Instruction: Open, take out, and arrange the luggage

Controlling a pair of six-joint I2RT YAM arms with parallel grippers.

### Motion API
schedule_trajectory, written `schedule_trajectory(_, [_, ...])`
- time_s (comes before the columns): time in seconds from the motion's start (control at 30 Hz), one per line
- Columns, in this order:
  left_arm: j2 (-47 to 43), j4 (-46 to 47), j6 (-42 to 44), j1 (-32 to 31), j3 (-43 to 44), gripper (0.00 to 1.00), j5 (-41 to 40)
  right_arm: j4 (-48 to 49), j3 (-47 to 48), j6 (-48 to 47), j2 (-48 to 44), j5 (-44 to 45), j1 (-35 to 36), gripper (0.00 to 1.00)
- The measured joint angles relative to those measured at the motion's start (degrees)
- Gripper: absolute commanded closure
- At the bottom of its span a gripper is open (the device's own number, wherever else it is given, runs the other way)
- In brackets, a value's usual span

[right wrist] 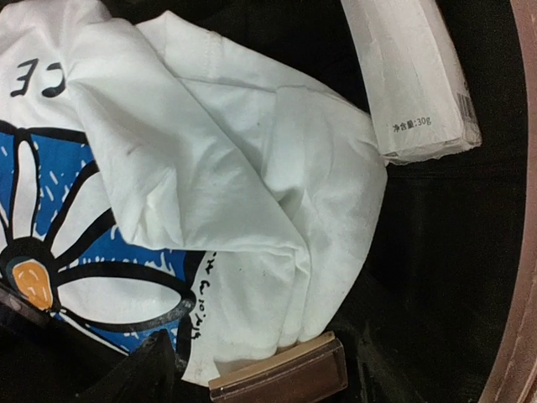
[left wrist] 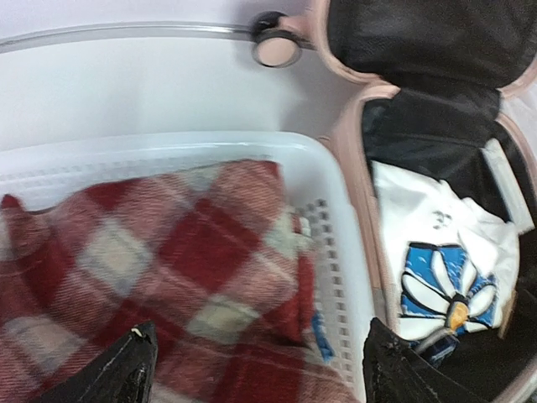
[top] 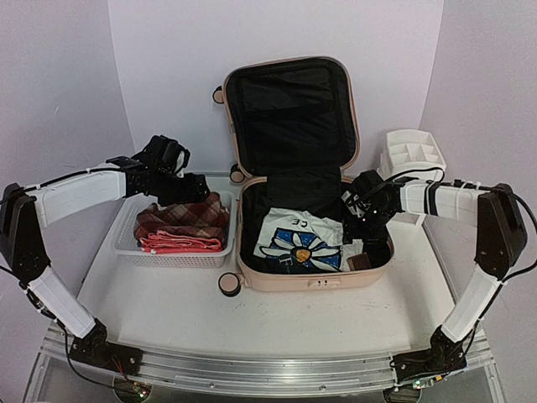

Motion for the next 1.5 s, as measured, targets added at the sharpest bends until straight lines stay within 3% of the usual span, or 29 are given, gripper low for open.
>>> schedule_trajectory(0.27, [1.36,4.74,0.68,-7.39,1.40,0.21,8.98,0.00,0.98,0.52,4.28,1.11,-1.03,0.36])
schedule_trajectory(0.57, [17.07,1.07,-0.68,-17.64,18.40,0.23,9.55,-0.04,2.62,0.72,7.63,1.97,-1.05,0.65])
schedule_trajectory(0.67, [23.63,-2.99,-1.53,-18.60,25.20,0.22,8.41,0.02,3.04,0.61,7.82,1.68,-1.05,0.80])
schedule_trajectory(0.87, [32.65,-12.26,-3.32,-18.67,34.05,0.22,5.35,-0.11,4.33,0.02,8.52,1.81,-1.07,1.00])
schedule_trajectory(1.07, [39.82,-19.87,-4.76,-18.58,43.47,0.21,3.61,-0.09,4.37,-0.26,8.44,1.92,-1.07,1.00])
schedule_trajectory(1.5, [46.97,-24.09,-6.49,-18.43,48.92,0.26,4.66,2.34,1.95,-0.42,1.81,1.31,-1.05,1.00])
